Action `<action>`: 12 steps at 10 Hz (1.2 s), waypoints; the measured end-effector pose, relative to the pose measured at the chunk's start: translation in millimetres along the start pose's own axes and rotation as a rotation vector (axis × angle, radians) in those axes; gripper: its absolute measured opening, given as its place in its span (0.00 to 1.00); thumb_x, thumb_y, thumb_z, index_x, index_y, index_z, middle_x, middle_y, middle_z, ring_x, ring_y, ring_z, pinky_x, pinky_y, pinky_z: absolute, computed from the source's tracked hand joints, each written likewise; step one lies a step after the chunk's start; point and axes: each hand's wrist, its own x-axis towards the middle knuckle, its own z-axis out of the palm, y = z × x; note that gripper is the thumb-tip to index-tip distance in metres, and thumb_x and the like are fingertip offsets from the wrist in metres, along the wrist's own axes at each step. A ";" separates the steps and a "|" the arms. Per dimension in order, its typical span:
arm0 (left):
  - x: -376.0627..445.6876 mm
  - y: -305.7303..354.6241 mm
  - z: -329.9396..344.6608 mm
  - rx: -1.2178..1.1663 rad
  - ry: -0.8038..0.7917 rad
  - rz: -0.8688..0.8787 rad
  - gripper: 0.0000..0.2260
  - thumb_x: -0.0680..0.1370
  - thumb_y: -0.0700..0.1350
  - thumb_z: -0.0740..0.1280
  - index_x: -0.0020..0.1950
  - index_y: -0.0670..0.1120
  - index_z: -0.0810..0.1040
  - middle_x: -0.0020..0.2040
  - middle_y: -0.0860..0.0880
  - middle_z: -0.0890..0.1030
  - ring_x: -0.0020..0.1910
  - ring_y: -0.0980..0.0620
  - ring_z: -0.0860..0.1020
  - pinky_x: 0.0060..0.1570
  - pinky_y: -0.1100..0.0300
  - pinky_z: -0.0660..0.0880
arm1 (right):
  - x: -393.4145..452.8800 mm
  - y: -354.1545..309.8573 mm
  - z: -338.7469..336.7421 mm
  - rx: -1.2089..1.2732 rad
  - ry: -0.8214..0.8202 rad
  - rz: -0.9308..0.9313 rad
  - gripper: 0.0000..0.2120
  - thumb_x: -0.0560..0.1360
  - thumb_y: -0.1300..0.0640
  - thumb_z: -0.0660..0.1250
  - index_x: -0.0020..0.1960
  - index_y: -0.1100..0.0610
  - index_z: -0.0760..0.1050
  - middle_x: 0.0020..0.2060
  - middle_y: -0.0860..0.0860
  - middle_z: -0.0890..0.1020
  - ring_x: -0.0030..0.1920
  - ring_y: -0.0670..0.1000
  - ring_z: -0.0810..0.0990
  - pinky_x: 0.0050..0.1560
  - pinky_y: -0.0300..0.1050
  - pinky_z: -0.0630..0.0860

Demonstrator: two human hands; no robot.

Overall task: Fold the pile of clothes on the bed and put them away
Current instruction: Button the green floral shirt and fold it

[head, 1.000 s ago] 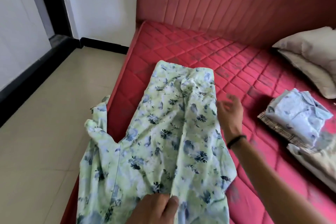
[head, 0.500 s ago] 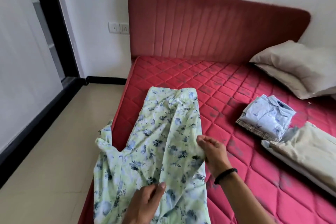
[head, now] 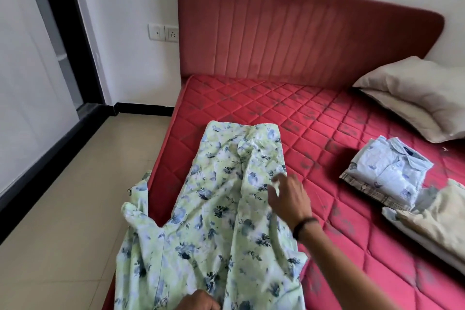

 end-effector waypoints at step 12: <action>-4.8 125.6 130.9 0.116 0.773 0.215 0.13 0.80 0.60 0.65 0.45 0.52 0.77 0.29 0.55 0.80 0.25 0.59 0.77 0.23 0.67 0.69 | -137.8 20.9 -34.9 0.258 -0.172 0.274 0.04 0.73 0.56 0.74 0.44 0.58 0.84 0.39 0.52 0.86 0.42 0.55 0.84 0.41 0.48 0.79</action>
